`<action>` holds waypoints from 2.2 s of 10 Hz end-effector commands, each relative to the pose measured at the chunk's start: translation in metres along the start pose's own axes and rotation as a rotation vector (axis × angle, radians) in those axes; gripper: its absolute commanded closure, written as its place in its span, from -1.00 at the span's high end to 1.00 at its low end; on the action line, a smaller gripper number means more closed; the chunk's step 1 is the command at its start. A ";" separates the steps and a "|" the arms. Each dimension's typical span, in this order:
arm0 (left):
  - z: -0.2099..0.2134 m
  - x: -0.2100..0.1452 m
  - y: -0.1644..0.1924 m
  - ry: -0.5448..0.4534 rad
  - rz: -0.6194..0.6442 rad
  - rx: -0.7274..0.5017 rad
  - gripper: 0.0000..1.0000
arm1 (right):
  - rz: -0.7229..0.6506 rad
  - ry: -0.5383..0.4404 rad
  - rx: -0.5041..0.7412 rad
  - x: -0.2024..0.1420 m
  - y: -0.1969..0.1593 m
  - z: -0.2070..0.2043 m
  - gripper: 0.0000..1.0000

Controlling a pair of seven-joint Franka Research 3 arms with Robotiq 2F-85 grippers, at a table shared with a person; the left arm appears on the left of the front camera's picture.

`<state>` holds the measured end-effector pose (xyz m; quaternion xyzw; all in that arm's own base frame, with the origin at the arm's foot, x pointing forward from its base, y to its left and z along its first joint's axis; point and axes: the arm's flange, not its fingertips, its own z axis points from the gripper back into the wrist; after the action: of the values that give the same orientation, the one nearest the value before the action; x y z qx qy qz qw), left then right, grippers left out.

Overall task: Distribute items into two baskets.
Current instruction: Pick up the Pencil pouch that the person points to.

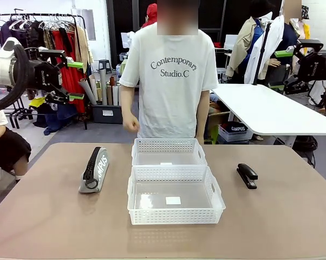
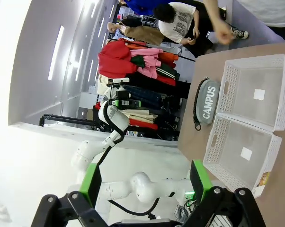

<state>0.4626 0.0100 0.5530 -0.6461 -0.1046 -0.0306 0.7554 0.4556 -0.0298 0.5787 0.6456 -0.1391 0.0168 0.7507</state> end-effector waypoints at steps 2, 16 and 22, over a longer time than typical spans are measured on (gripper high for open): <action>0.000 0.000 0.000 -0.002 -0.001 0.000 1.00 | -0.001 0.001 -0.003 -0.001 0.000 0.000 1.00; 0.008 0.014 -0.029 0.085 -0.033 0.258 1.00 | -0.001 0.001 -0.003 -0.001 0.000 0.000 1.00; -0.056 0.042 -0.015 0.199 -0.127 0.940 1.00 | -0.001 0.001 -0.003 -0.001 0.000 0.000 1.00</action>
<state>0.5030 -0.0346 0.5804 -0.2511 -0.0974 -0.1004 0.9578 0.4558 -0.0298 0.5782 0.6455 -0.1387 0.0164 0.7508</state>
